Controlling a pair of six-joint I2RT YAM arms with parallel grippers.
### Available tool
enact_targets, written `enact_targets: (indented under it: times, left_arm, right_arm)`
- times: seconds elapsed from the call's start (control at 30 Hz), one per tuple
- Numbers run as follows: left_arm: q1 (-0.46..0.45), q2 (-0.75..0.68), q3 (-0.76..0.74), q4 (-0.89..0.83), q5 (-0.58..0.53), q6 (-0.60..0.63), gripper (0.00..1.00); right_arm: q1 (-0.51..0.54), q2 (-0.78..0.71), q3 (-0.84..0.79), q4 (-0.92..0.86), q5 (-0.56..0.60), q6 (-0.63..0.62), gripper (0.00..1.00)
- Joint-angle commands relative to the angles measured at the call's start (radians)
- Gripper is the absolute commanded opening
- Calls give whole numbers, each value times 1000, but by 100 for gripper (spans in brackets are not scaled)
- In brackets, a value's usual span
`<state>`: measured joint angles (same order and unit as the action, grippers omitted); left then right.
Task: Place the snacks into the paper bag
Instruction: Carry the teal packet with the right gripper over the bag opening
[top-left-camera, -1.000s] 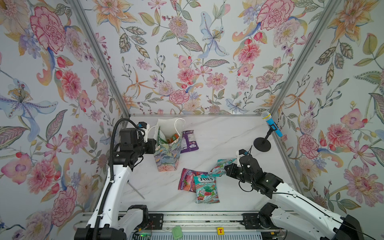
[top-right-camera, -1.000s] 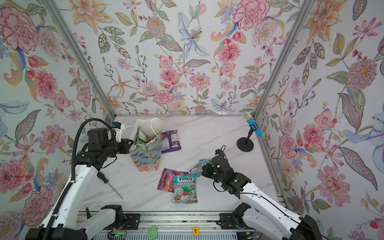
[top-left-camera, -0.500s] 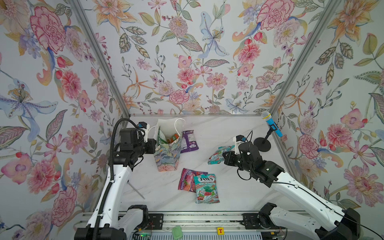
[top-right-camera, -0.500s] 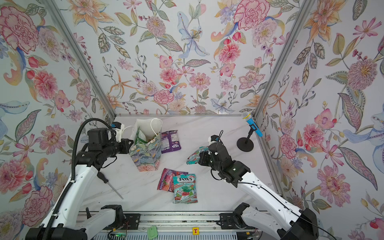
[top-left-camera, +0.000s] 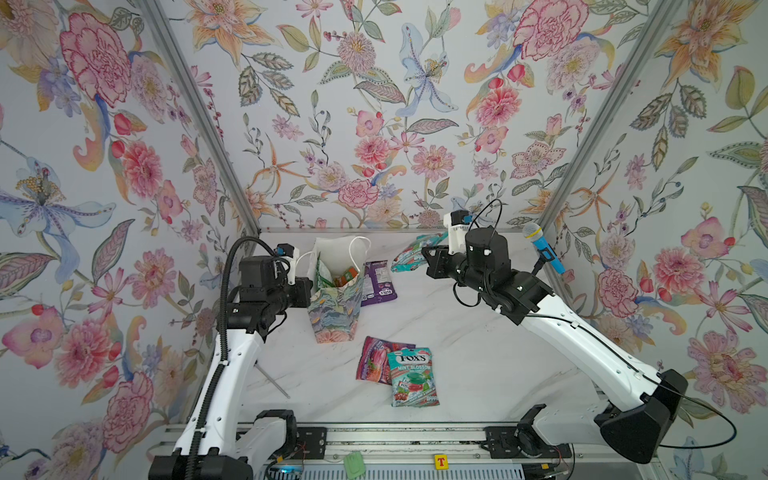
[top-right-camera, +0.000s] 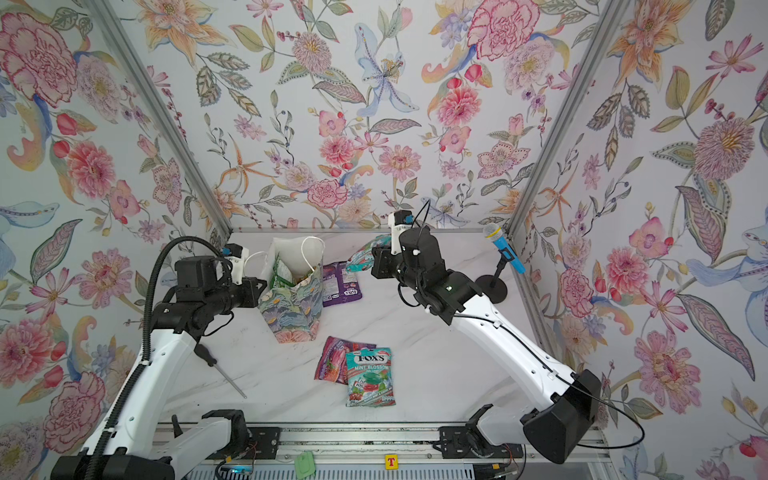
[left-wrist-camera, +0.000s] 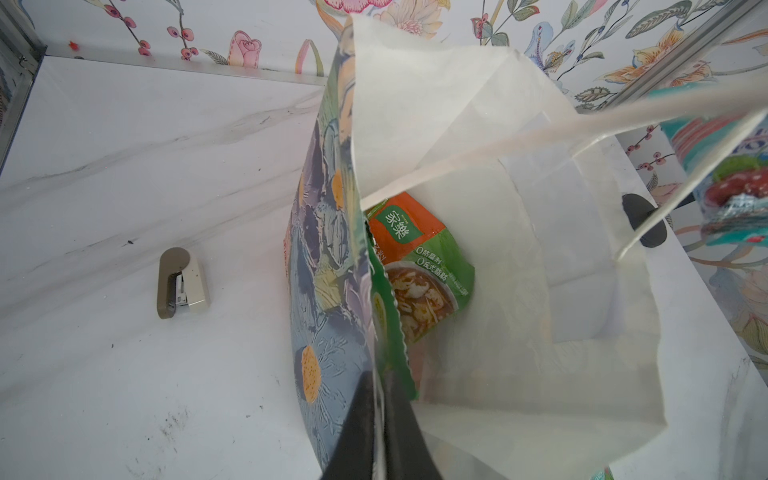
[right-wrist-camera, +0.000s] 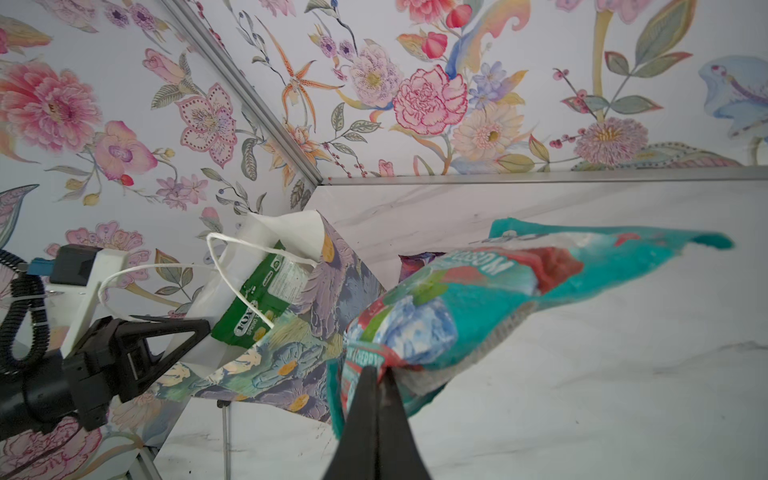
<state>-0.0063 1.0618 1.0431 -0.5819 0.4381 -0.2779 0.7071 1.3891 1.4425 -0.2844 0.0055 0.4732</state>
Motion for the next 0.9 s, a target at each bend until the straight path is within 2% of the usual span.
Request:
enact_targets:
  times: [0.0,0.3,0.6,0.7,0.87]
  left_arm:
    - [8,-2,-16,-45,-2,0,8]
    - [8,1,-14,-43,2,0,8]
    - [8,0,-11,-46,0,3,8]
    - [8,-4,-11,-47,1,5,8]
    - [9,-5,-10,-50,-3,11,8]
  right_arm:
    - [17,51,130,64,-41,-70,0]
    - [57,271,490,29,-137,-116,0]
    - [125,542,915,-144,-227,-159,0]
    - [138,593,974,-176,-269,-151,0]
    - [152,601,967,-213,-294,-155,0]
